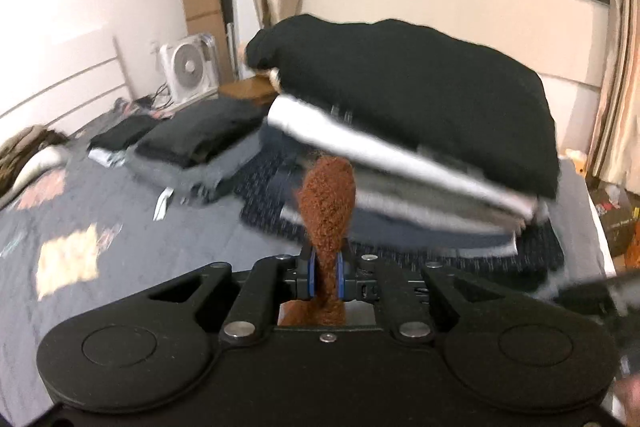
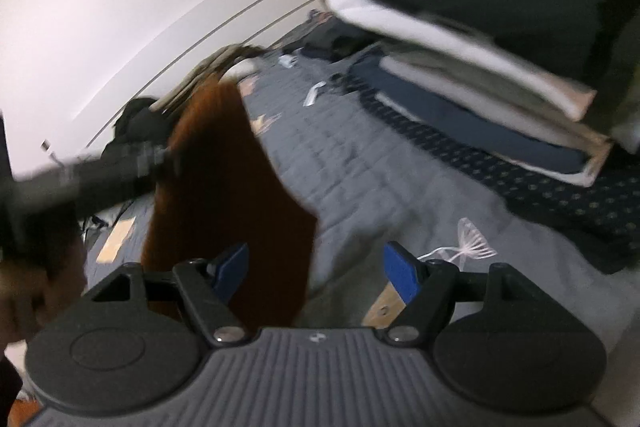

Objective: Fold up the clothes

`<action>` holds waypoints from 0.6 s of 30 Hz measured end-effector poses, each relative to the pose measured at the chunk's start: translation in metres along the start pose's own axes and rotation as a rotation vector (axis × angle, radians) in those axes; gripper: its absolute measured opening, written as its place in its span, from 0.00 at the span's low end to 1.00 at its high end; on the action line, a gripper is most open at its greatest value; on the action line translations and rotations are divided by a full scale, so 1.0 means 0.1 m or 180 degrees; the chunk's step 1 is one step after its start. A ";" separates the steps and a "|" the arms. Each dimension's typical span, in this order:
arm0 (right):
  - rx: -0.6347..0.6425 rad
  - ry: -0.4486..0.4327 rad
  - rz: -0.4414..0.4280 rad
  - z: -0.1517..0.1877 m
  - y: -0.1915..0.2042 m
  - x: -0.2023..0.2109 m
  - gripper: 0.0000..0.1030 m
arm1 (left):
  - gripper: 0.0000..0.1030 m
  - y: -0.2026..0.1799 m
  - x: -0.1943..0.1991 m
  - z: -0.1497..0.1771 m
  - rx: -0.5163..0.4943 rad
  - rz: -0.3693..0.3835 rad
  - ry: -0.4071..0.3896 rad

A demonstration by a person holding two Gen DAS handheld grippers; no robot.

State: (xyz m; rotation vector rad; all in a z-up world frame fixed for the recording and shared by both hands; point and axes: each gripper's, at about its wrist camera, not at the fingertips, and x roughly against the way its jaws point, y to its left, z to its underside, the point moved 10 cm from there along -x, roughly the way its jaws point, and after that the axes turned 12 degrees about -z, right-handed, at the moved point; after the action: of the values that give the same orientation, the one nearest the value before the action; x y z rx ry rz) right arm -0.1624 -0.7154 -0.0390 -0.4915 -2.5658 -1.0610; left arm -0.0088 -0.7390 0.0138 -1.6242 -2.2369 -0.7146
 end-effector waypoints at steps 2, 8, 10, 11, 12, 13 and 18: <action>-0.0074 -0.0048 0.0056 -0.05 -0.10 0.03 0.71 | 0.10 -0.03 -0.25 0.01 -0.0029 -0.0056 0.0076; -0.0175 -0.0071 0.0190 -0.06 -0.28 0.04 0.71 | 0.26 0.32 -0.92 0.65 -0.0154 -0.0822 0.0632; -0.0155 -0.0066 0.0189 -0.07 -0.29 0.03 0.72 | 0.29 0.47 -0.92 0.86 -0.0139 -0.1013 0.0737; -0.0158 -0.0066 0.0197 -0.07 -0.31 0.04 0.71 | 0.31 0.52 -0.85 0.93 -0.0101 -0.1036 0.0747; -0.0160 -0.0066 0.0205 -0.07 -0.32 0.04 0.72 | 0.38 0.53 -0.76 0.97 -0.0067 -0.1034 0.0709; -0.0179 -0.0076 0.0225 -0.07 -0.35 0.05 0.71 | 0.46 0.46 -0.65 0.96 -0.0081 -0.0991 0.0643; -0.0291 -0.0126 0.0332 -0.11 -0.49 0.10 0.71 | 0.56 0.02 -0.23 0.90 -0.0102 -0.0744 0.0334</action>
State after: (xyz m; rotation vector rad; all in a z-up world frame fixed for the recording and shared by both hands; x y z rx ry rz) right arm -0.1902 -0.7538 -0.0573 -0.6683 -2.5033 -1.1460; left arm 0.0060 -0.7080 -0.0728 -1.3182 -2.3727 -0.8767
